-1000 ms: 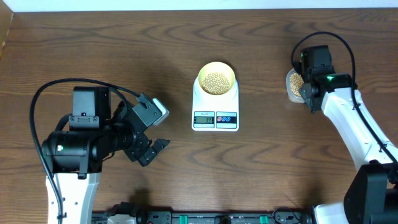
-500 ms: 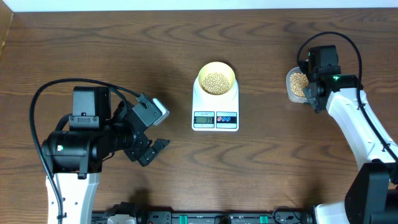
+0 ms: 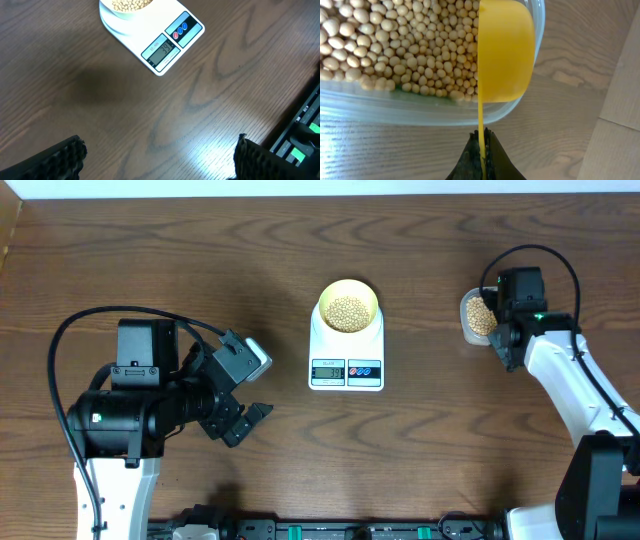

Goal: Scoop item into bowl and weigh 50g on scale
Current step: 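Scoop a third load of soybeans with the right gripper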

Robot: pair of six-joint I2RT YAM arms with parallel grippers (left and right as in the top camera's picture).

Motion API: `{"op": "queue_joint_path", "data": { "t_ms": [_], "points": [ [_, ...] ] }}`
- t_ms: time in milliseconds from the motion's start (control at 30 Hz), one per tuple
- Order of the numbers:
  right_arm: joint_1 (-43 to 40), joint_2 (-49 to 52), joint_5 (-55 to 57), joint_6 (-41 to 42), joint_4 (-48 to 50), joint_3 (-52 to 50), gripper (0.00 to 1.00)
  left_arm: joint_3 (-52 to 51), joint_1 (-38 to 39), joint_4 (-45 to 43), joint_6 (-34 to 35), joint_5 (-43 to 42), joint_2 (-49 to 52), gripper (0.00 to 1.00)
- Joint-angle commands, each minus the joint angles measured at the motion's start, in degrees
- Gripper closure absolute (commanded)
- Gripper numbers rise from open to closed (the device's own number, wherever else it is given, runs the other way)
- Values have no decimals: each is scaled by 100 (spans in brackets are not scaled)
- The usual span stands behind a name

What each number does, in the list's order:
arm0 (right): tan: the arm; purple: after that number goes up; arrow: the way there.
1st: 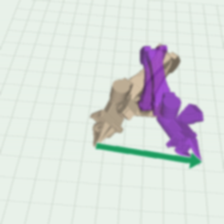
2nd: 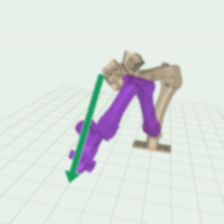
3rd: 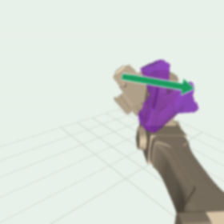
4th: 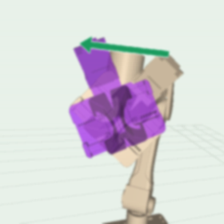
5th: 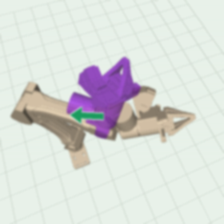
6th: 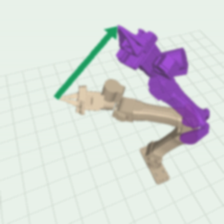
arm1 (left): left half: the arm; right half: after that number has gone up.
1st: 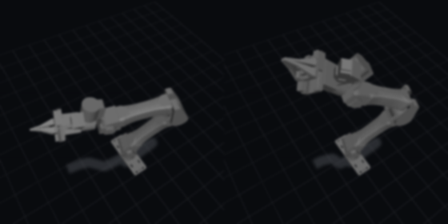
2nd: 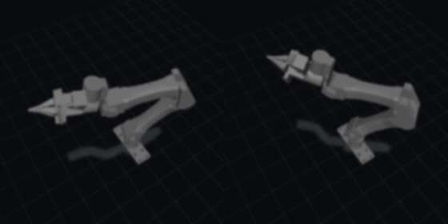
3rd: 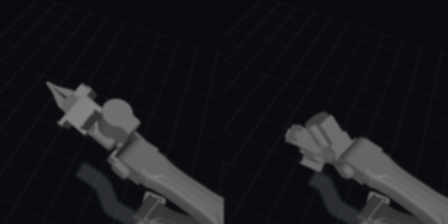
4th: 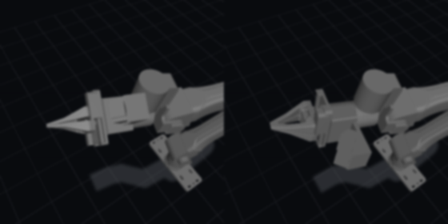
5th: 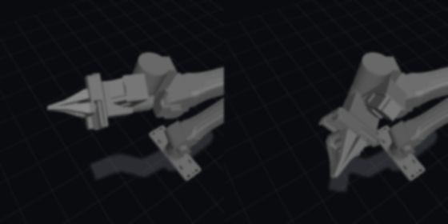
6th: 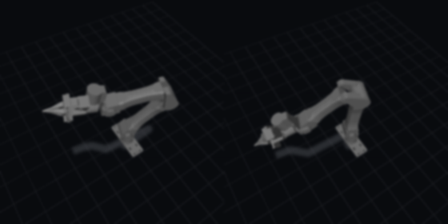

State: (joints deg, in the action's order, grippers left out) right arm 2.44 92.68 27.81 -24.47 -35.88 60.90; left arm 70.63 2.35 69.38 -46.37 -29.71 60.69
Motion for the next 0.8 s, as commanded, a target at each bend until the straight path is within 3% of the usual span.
{"op": "queue_joint_path", "data": {
  "t_ms": [0,133,767],
  "points": [
    [-26,33,11,76,74,-153,99,9,-20,17,-28,-72,-9,4],
    [-26,33,-76,431,90,-164,99,9,-20,15,-28,-72,-7,4],
    [-26,33,-2529,1475,74,-160,99,9,-20,15,-28,-72,-7,4]
  ]
}}
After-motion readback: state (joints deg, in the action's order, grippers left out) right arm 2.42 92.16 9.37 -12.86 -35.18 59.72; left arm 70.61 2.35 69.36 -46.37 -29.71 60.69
